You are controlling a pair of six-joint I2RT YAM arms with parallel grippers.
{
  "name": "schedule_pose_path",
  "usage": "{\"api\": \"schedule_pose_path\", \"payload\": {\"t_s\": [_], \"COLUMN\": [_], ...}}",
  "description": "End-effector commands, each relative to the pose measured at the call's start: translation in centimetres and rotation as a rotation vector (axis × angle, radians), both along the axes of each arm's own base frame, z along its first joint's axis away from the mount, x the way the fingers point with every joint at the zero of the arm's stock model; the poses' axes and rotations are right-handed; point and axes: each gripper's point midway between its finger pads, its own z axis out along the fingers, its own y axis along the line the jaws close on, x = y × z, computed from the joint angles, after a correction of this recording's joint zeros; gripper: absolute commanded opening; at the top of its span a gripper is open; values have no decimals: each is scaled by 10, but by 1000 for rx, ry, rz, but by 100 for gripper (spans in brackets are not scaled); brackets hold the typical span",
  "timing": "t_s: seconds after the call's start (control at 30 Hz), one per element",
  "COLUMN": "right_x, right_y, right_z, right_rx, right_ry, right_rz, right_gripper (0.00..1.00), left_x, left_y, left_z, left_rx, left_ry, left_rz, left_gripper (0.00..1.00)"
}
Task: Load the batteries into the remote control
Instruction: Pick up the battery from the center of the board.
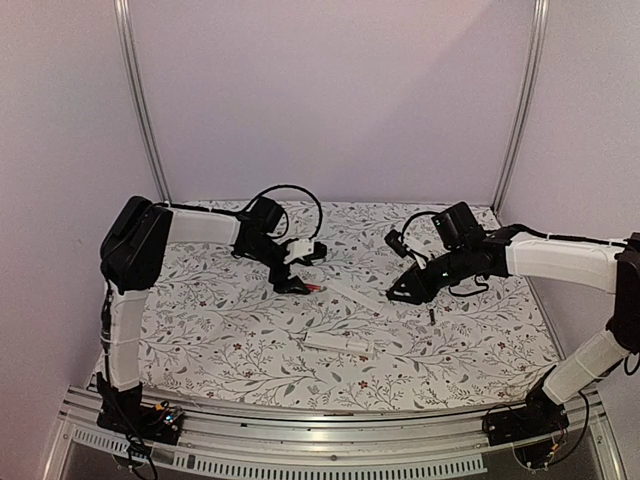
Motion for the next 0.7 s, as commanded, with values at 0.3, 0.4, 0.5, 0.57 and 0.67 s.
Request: {"api": "schedule_pose_path", "payload": {"t_s": [0.3, 0.4, 0.5, 0.57, 0.67], "right_x": [2, 4, 5, 6, 7], "right_y": [-5, -5, -5, -6, -7], "right_z": [9, 9, 11, 12, 11], "right_rx": [11, 6, 6, 5, 1], "right_ry": [-24, -30, -34, -38, -35], "right_rz": [-28, -34, -39, -43, -56], "right_gripper": [37, 38, 38, 38, 38], "left_x": [-22, -26, -30, -33, -35], "left_y": [1, 3, 5, 6, 4], "left_z": [-48, -50, -48, -45, -34], "left_rx": [143, 161, 166, 159, 133], "left_ry": [134, 131, 131, 136, 123], "left_rz": [-51, -51, -51, -48, -23], "left_gripper": [49, 28, 2, 0, 0]}}
